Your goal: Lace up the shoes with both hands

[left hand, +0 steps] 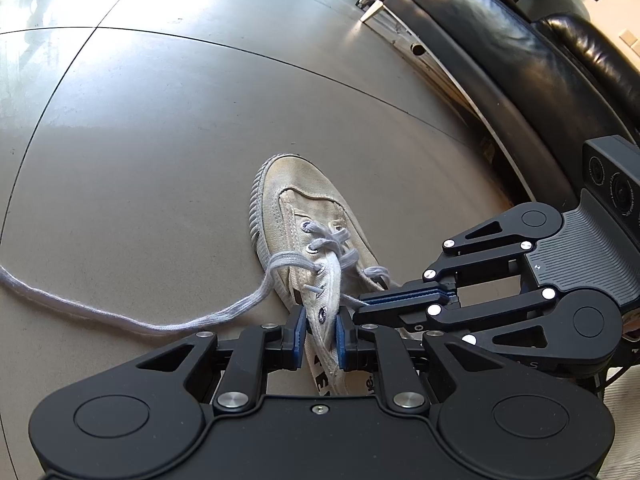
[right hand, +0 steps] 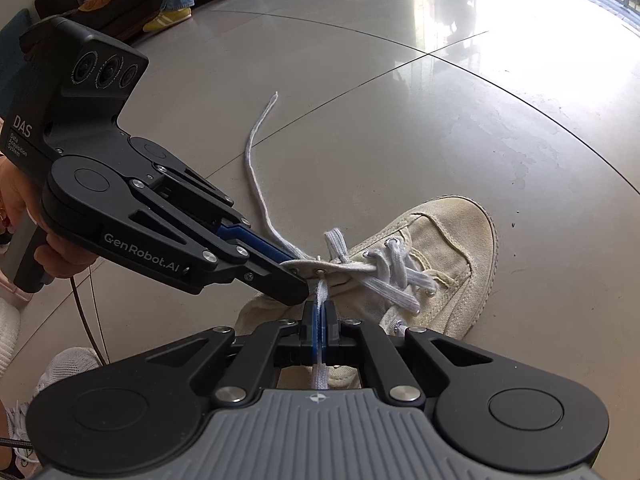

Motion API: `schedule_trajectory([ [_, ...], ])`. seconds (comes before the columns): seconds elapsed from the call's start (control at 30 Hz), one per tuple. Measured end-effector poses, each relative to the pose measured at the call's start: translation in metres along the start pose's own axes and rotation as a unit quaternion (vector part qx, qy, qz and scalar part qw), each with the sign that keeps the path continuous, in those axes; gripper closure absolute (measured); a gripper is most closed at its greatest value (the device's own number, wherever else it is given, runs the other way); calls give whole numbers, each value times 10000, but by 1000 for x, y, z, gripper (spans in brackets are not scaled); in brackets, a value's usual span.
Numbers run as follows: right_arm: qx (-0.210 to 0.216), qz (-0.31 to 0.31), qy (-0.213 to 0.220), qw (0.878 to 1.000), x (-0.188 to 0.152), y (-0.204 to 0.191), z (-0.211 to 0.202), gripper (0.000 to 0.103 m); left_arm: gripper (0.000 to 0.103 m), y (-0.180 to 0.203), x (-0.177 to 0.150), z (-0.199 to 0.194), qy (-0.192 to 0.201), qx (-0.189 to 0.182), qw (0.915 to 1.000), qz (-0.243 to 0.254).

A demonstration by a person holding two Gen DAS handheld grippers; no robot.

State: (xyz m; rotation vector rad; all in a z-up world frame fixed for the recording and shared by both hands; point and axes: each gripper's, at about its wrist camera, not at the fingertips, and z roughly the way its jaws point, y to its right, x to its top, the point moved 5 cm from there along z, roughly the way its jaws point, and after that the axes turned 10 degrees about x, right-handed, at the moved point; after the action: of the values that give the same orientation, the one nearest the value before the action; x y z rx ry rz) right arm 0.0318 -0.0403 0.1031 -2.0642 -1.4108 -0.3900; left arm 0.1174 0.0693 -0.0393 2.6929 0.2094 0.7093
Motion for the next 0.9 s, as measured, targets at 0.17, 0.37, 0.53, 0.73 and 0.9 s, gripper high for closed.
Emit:
schedule_trajectory([
  [0.17, -9, -66, 14, 10000, 0, 2, 4, 101, 91, -3, 3, -12, 121, -76, 9999, -33],
  [0.37, 21, -174, 49, 9998, 1, 2, 7, 101, 92, -12, 10, -15, 284, -88, 9993, -216],
  [0.53, 82, -139, 55, 9999, -1, 3, 7, 101, 91, -5, 12, -6, 259, -233, 9994, -41],
  [0.73, 141, -161, 84, 9997, -5, 4, 4, 101, 91, 0, 11, -3, 356, -306, 9987, 185],
  [0.9, 190, -187, 138, 9995, -8, 5, 1, 101, 91, 4, 10, -1, 424, -253, 9979, 408],
])
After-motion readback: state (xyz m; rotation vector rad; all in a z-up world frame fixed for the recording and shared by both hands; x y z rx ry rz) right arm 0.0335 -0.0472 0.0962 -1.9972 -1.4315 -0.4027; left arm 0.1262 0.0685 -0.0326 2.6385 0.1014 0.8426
